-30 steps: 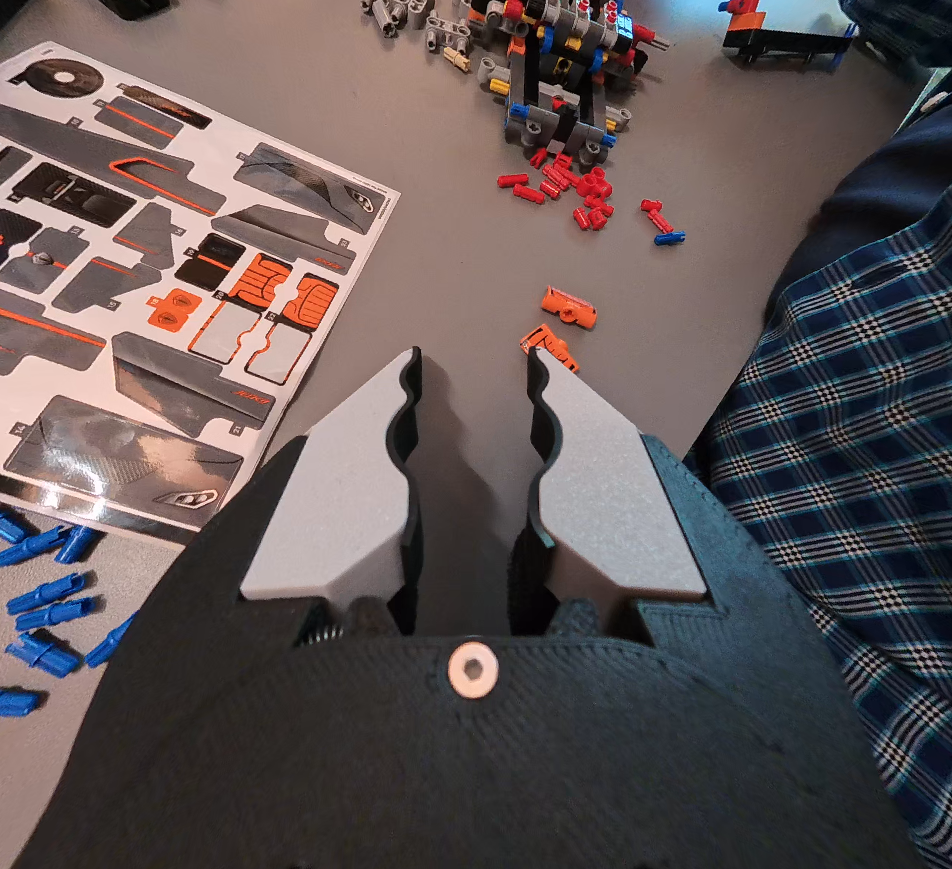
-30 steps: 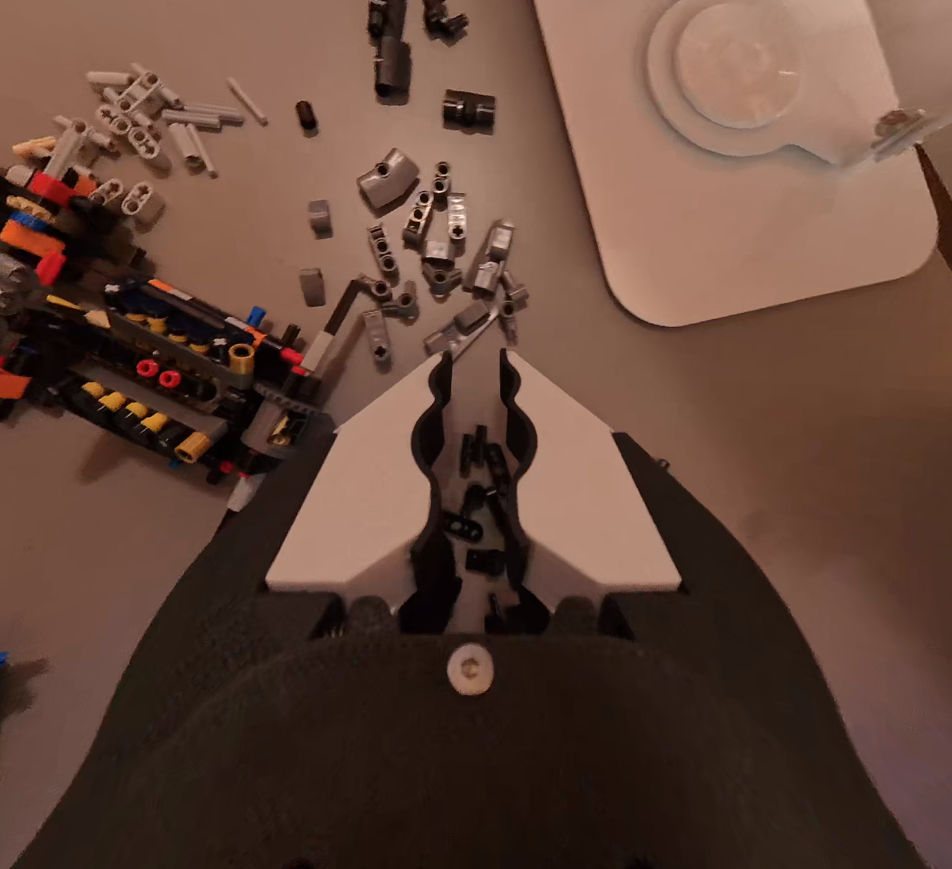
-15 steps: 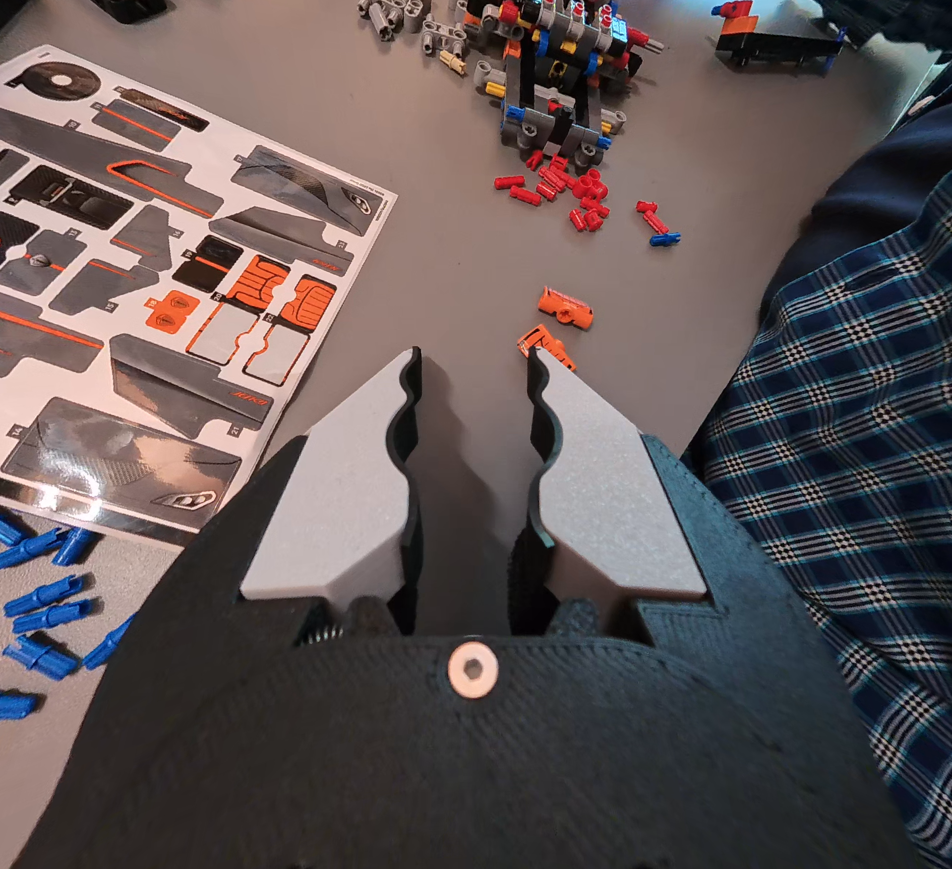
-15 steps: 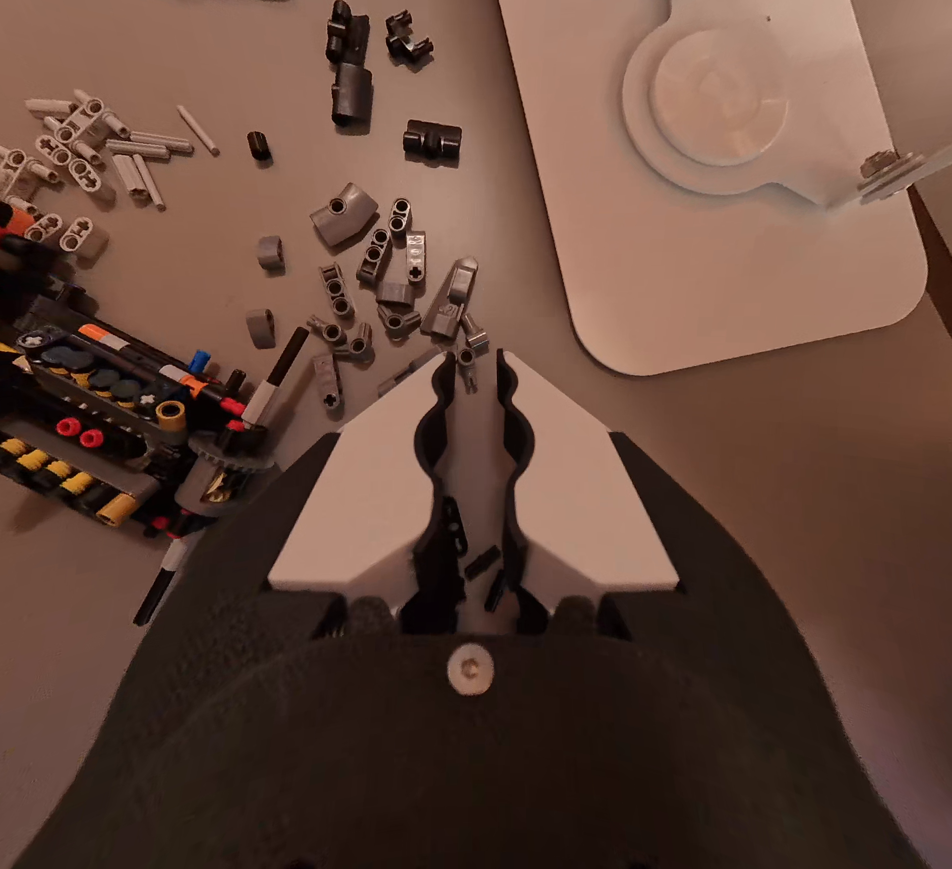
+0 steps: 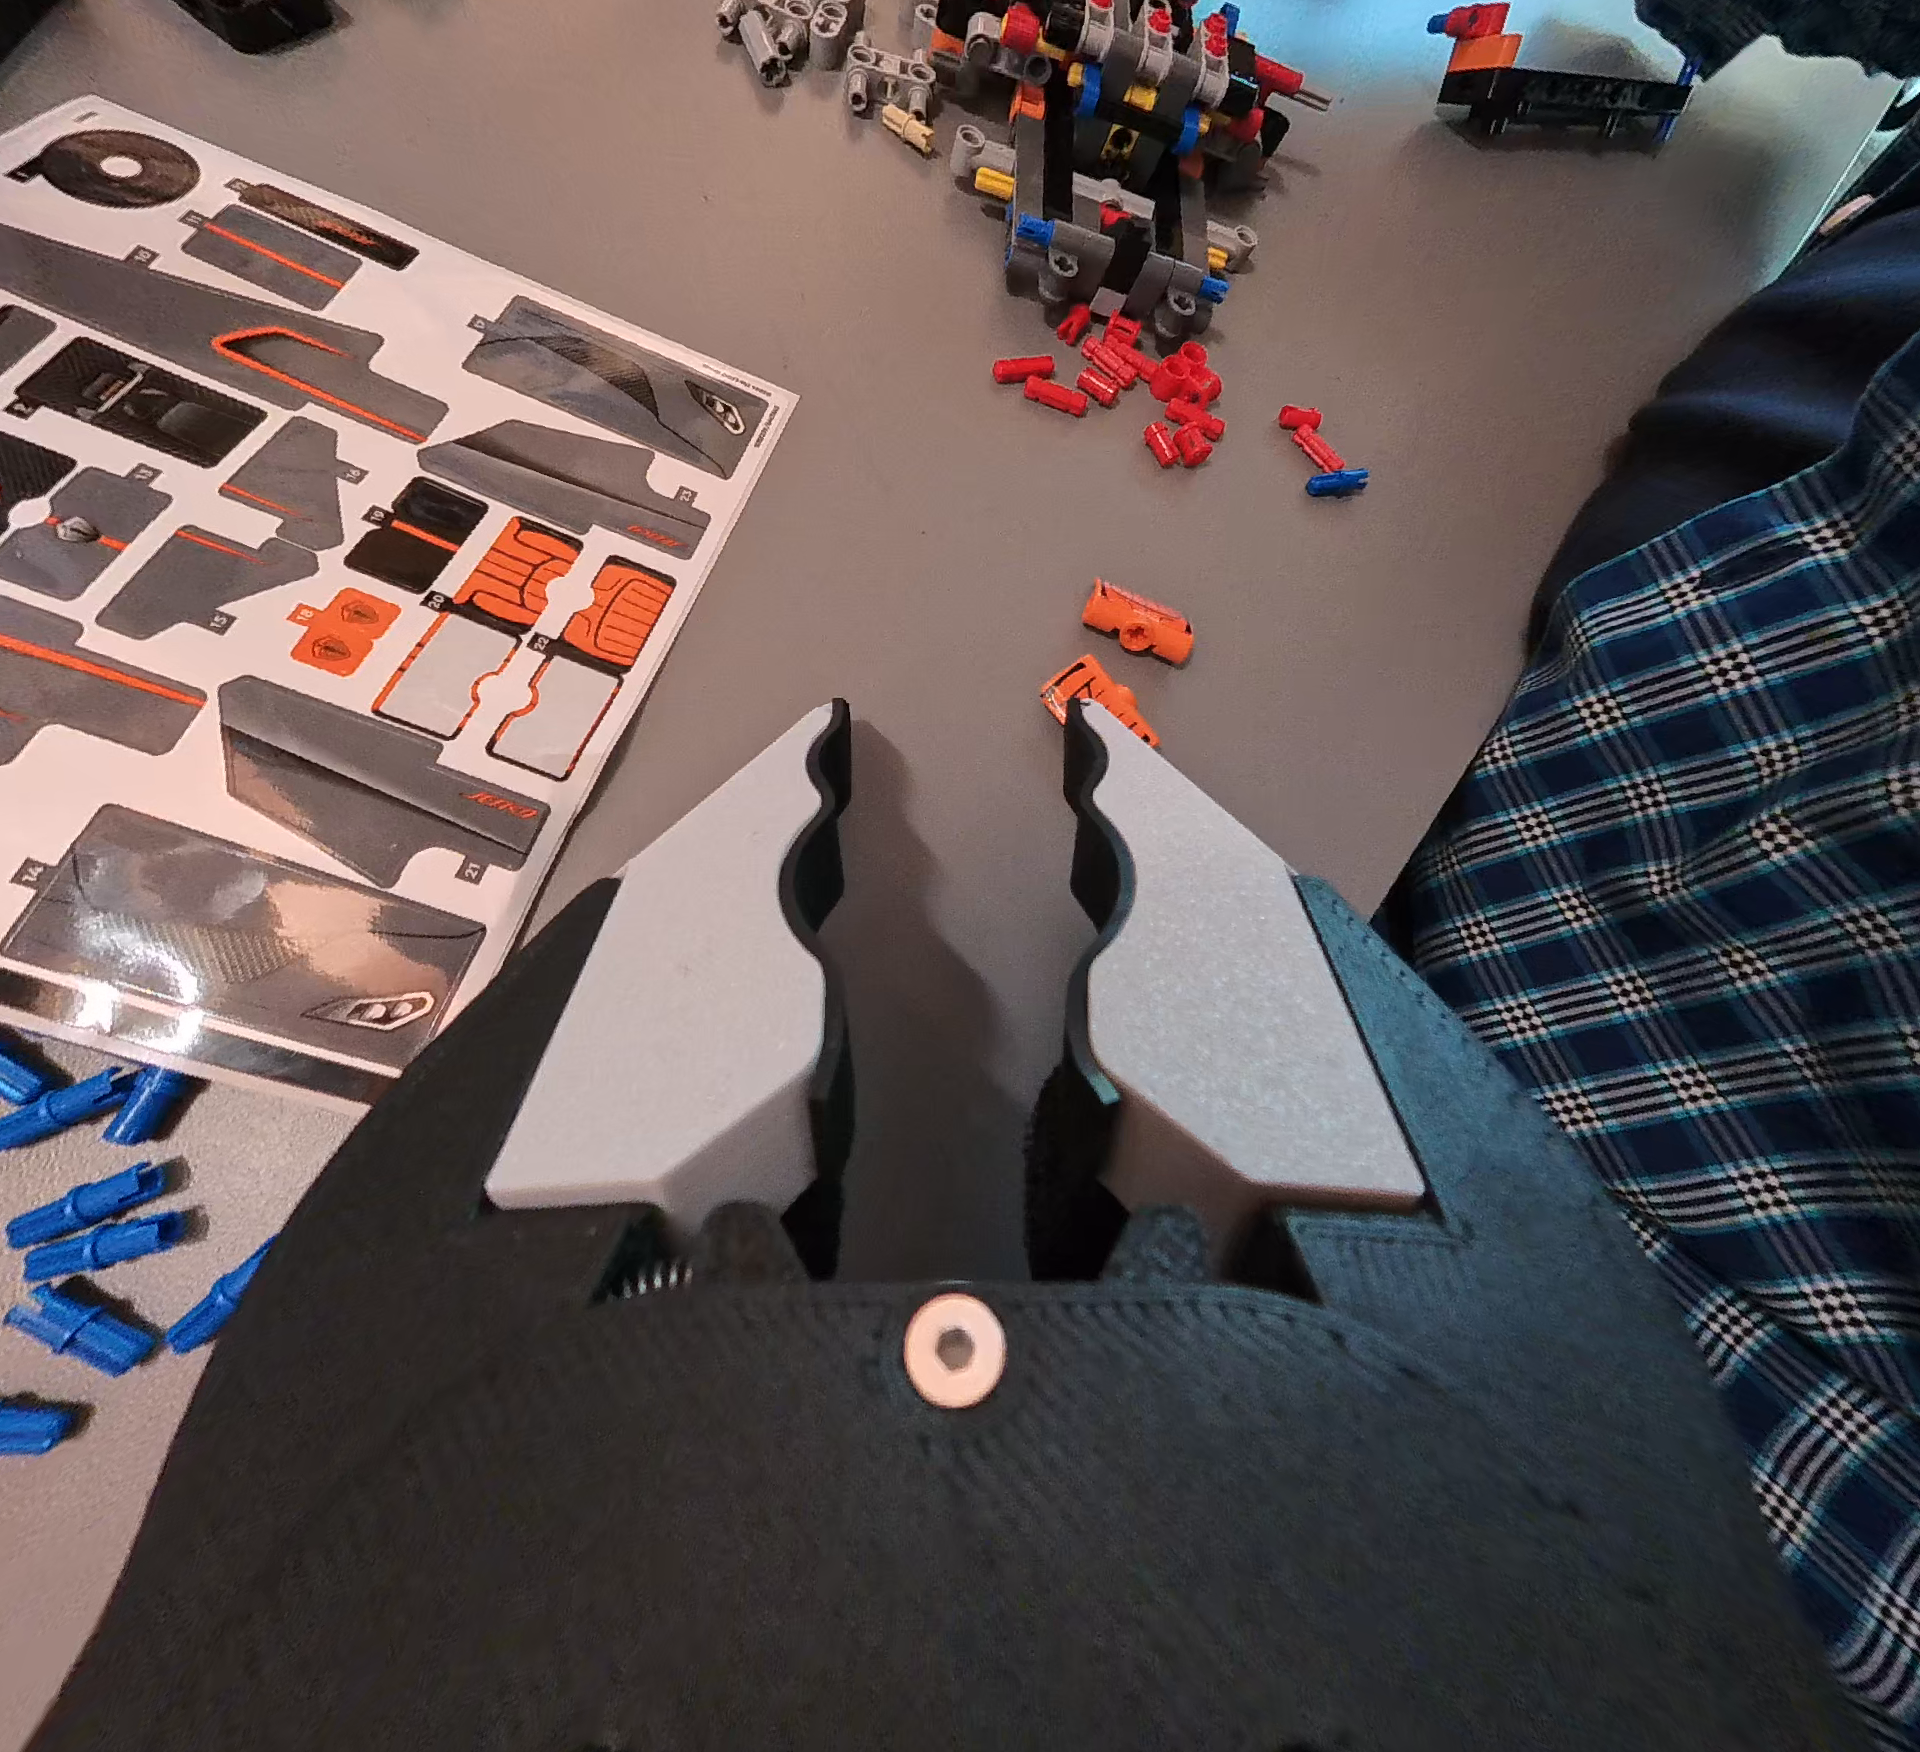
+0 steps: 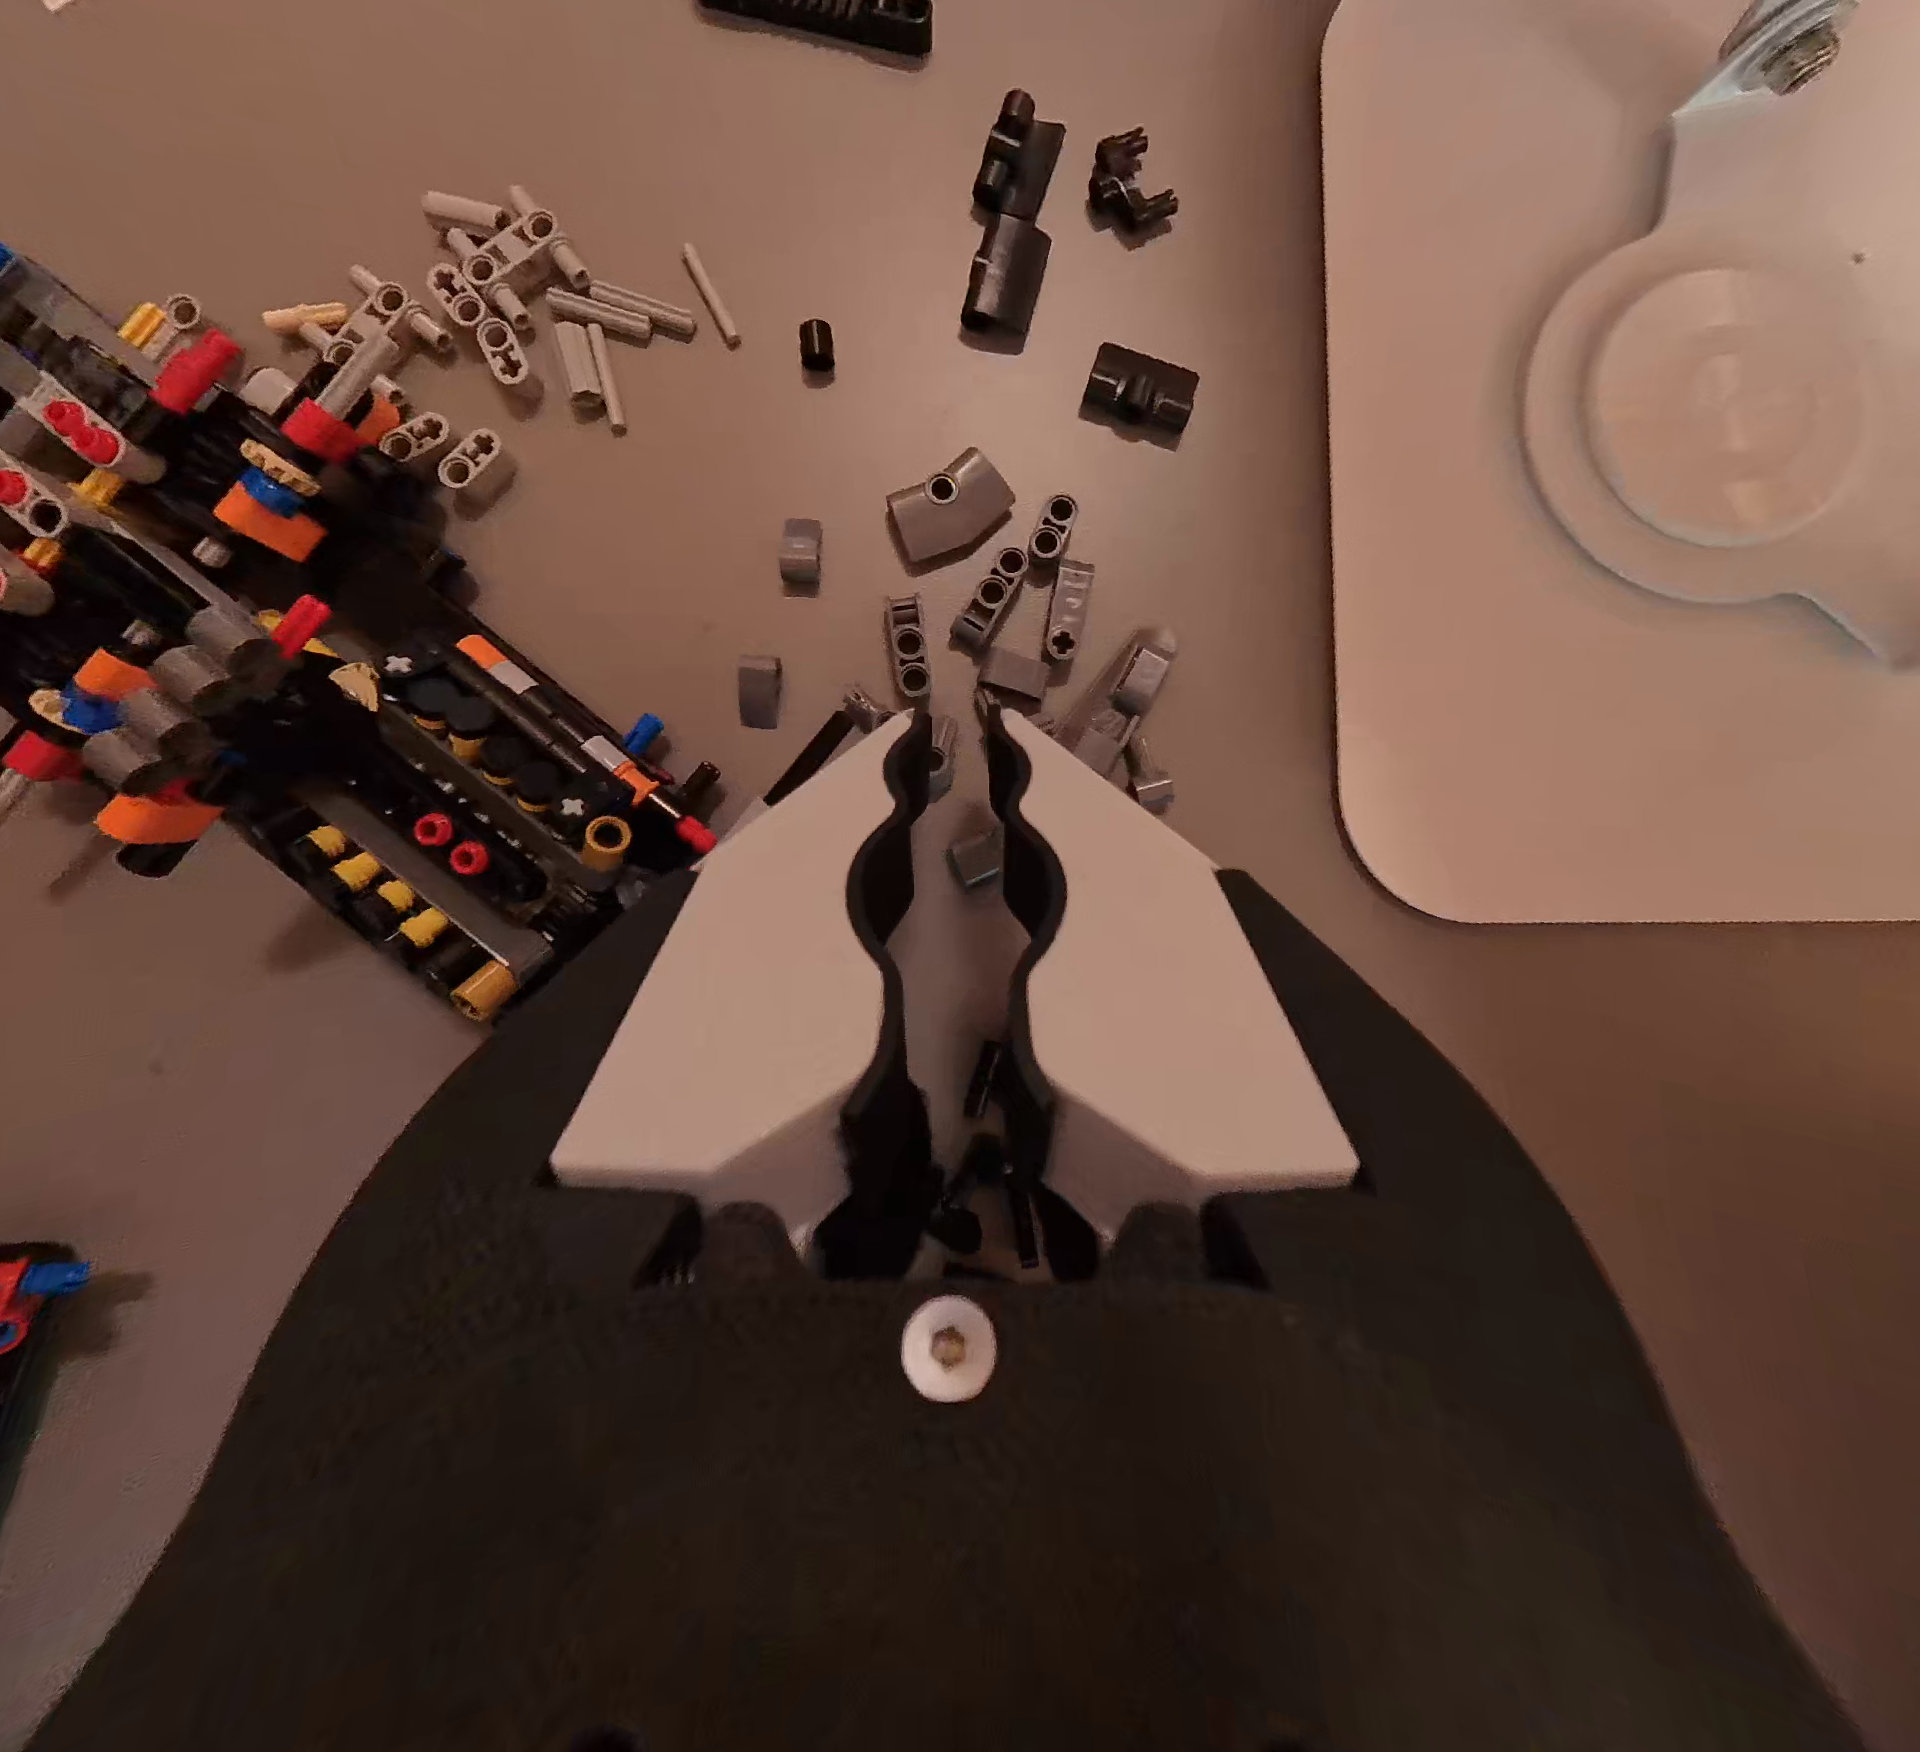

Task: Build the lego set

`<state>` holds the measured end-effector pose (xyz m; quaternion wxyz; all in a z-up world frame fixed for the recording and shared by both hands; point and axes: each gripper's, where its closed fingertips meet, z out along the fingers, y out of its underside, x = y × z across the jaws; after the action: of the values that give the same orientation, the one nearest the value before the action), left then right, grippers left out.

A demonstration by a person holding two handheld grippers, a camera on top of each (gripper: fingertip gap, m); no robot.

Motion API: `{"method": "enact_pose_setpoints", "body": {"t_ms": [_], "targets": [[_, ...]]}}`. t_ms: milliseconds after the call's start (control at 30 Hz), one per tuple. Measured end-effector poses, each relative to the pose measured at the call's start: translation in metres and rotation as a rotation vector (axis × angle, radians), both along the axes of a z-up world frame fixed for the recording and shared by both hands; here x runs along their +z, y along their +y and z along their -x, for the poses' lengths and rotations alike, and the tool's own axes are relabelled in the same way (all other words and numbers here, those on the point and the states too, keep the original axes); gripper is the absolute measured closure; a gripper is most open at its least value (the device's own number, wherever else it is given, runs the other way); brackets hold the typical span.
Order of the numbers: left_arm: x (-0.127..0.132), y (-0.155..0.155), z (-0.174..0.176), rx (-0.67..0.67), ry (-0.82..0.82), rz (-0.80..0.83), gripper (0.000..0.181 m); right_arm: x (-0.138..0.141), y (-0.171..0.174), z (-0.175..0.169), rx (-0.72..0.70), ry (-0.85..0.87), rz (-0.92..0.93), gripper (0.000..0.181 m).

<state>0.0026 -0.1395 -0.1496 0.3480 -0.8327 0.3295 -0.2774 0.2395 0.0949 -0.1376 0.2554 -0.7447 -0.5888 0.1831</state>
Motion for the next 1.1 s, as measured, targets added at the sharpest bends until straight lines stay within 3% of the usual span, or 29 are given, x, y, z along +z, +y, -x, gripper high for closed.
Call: {"method": "enact_pose_setpoints", "body": {"t_ms": [467, 1100], "targets": [[0.000, 0.000, 0.000, -0.003, -0.003, -0.001, 0.140, -0.021, 0.011, -0.001, -0.037, -0.043, 0.033, 0.172], [0.000, 0.000, 0.000, -0.003, -0.009, 0.005, 0.140, -0.021, 0.011, -0.002, -0.042, -0.045, -0.010, 0.176]]}}
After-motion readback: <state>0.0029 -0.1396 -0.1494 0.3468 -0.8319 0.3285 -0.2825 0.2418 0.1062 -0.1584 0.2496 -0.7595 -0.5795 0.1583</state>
